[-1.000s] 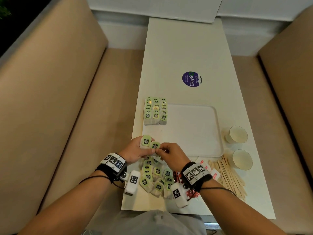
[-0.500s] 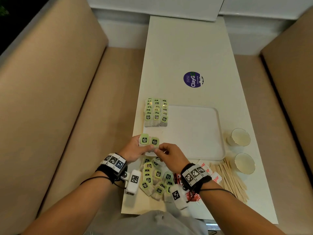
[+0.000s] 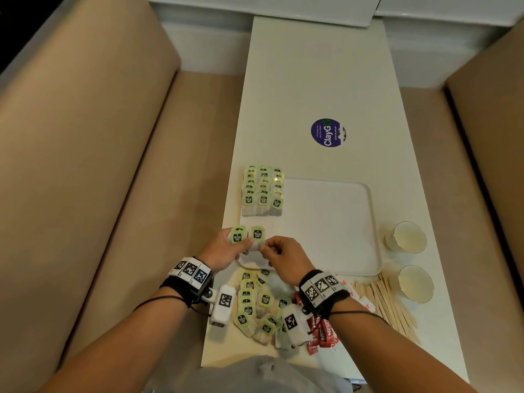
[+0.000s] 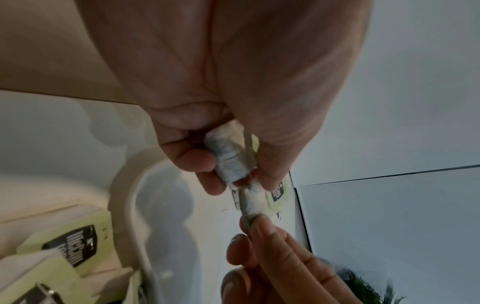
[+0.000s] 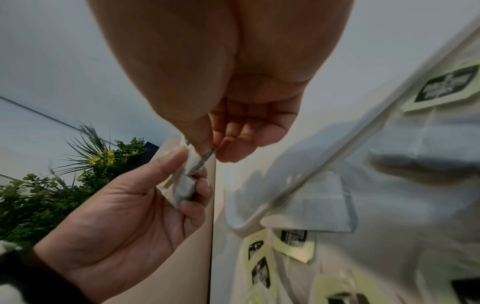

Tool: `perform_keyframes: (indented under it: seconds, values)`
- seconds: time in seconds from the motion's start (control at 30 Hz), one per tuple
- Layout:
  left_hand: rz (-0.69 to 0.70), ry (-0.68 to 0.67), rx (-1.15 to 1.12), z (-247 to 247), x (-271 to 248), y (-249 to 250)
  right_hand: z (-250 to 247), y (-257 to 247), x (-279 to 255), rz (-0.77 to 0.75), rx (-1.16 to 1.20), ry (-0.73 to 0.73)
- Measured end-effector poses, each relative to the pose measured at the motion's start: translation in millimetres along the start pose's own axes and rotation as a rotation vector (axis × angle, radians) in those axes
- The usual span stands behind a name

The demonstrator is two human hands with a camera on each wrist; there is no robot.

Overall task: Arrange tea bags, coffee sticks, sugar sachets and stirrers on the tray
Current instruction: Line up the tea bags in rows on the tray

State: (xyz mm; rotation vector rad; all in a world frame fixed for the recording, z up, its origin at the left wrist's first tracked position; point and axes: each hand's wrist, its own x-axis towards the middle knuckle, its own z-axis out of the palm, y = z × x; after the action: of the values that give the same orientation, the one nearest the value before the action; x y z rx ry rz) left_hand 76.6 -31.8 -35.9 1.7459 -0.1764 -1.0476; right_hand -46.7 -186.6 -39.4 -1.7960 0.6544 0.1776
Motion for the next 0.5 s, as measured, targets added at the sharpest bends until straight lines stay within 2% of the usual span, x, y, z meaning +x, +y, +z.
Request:
perform_keyframes:
  seconds: [0.17,0.5]
  values:
    - [-0.073,0.114,-0.077,-3,11,-1,0,-5,30,0.037,-0.067,0.053]
    - [-0.073,0.163,-0.091,-10,27,4,17,-14,83,0.081,-0.158,0.076]
